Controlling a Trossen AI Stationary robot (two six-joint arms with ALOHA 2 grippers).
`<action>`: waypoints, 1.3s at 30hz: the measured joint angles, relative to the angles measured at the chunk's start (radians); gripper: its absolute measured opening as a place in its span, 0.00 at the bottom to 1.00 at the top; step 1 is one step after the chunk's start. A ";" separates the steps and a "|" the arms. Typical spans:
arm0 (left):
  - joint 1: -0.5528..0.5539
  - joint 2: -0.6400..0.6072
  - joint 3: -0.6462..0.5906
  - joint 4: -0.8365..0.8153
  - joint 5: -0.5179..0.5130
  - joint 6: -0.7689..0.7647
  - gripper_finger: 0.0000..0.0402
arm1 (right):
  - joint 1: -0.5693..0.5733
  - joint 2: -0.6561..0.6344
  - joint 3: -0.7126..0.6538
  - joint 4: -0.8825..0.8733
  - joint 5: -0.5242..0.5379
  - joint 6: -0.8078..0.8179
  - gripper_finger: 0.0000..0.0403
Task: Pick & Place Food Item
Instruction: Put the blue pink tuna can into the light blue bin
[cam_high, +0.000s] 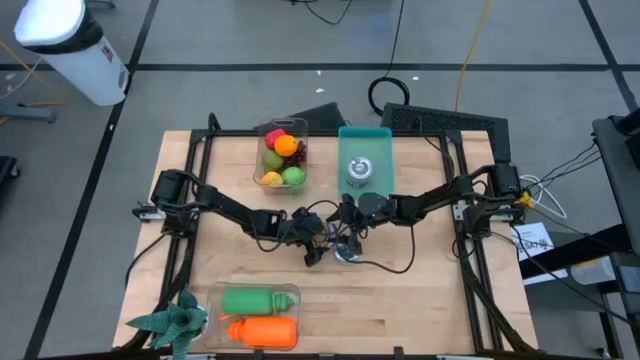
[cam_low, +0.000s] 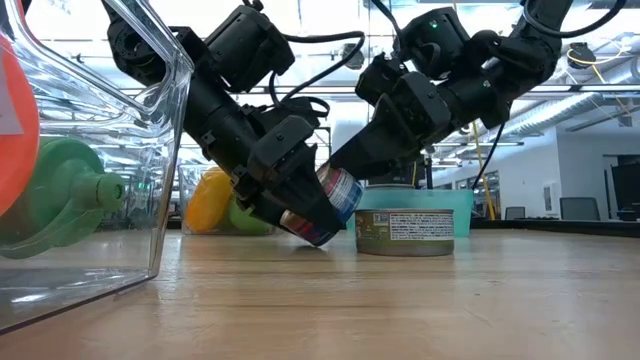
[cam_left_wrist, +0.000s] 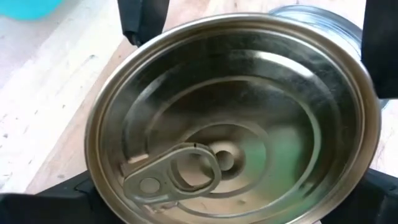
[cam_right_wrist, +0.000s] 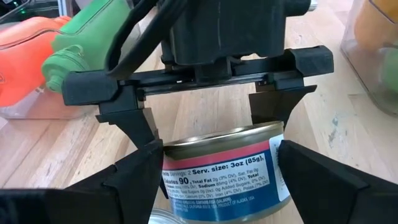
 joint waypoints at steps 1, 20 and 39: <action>0.000 0.000 0.000 0.000 -0.002 0.004 0.97 | 0.000 0.000 0.000 -0.001 0.000 0.000 0.74; 0.000 0.000 0.000 0.028 -0.017 0.054 0.93 | 0.002 0.000 0.000 -0.007 -0.002 -0.001 0.74; -0.004 -0.075 0.011 0.172 -0.070 0.145 0.91 | 0.000 -0.294 -0.004 -0.239 0.114 -0.078 0.74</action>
